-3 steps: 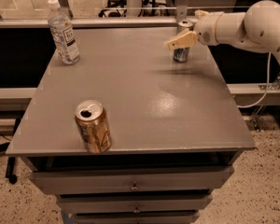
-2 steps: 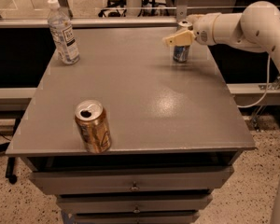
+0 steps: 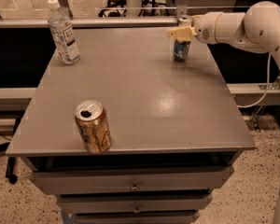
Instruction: Move redbull can near blue plastic bottle
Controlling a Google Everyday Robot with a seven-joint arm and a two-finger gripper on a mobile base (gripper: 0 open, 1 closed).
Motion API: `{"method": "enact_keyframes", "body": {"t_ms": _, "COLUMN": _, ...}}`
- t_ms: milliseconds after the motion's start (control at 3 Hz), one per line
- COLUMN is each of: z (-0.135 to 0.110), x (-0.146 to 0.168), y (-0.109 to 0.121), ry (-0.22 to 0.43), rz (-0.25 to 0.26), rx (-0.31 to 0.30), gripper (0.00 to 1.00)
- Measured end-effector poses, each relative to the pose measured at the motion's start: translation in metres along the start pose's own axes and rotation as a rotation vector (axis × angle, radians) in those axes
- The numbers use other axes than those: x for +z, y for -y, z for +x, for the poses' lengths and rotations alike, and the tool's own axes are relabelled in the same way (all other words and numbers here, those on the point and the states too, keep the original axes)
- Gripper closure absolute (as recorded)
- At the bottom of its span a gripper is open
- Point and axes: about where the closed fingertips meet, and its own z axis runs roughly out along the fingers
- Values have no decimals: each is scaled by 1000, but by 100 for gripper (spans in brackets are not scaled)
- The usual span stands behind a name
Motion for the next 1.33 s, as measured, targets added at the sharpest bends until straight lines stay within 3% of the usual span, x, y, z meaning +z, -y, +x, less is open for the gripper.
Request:
{"method": "enact_keyframes", "body": {"t_ms": 333, "z": -30, "x": -3, "y": -13, "ry": 70, "rz": -45, "rx": -6, "gripper": 88}}
{"method": "enact_keyframes", "body": {"t_ms": 667, "z": -78, "x": 0, "y": -34, "ry": 164, "rz": -103, "rx": -32, "gripper": 100}}
{"method": "enact_keyframes", "body": {"t_ms": 1000, "z": -78, "x": 0, "y": -34, "ry": 165, "rz": -103, "rx": -32, "gripper": 100}}
{"method": "enact_keyframes", "body": {"t_ms": 1333, "z": -86, "x": 9, "y": -49, "ry": 200, "rz": -121, "rx": -15, "gripper": 100}}
